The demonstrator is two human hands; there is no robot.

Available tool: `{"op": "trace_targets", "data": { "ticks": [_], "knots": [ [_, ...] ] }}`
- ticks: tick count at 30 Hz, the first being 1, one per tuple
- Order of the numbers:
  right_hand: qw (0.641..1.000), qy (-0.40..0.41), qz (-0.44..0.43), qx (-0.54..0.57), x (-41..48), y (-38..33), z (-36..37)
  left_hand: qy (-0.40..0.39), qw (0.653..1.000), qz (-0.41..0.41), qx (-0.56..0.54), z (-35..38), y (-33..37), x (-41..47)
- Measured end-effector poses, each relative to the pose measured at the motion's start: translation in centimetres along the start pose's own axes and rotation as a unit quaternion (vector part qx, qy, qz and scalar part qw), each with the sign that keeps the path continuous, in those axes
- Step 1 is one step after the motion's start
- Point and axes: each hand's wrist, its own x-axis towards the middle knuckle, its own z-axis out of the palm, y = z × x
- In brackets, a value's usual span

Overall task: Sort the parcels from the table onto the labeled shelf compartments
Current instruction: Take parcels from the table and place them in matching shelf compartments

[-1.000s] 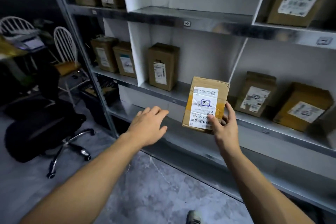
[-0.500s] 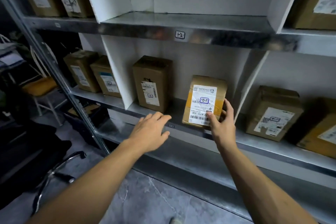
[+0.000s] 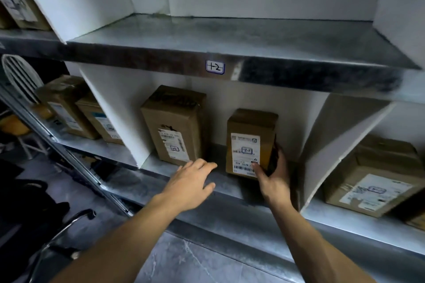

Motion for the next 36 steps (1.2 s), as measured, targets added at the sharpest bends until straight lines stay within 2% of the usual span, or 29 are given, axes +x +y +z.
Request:
{"op": "trace_targets", "data": {
  "ticks": [4,17,22,25,28,32,36],
  "knots": [
    [0.999,-0.011,0.024,0.019,0.5,0.7,-0.1,-0.005,1.000,0.002,-0.008,0.9,-0.8,1.3],
    [0.993,-0.052,0.084,-0.063,0.2,1.6,-1.1,-0.013,0.999,0.019,-0.026,0.7,-2.5,0.4],
    [0.992,-0.029,0.089,-0.082,-1.3,-0.3,-0.8,-0.004,0.999,0.040,-0.026,-0.4,-3.2,-1.2],
    [0.986,0.007,0.081,-0.144,-4.0,-1.5,-0.2,0.003,0.998,0.053,-0.015,-1.0,-3.9,-2.6],
    [0.969,0.025,0.080,-0.232,-8.1,-2.3,0.7,0.008,0.998,0.064,0.004,-1.6,-4.4,-4.5],
    [0.934,-0.011,0.005,-0.356,-14.7,-3.3,0.7,0.029,0.995,0.088,0.025,-1.9,-4.2,-7.5],
    [0.860,-0.032,-0.045,-0.507,-20.2,-4.6,-0.8,0.018,0.991,0.132,0.030,-1.4,-2.9,-10.0]
  ]
}}
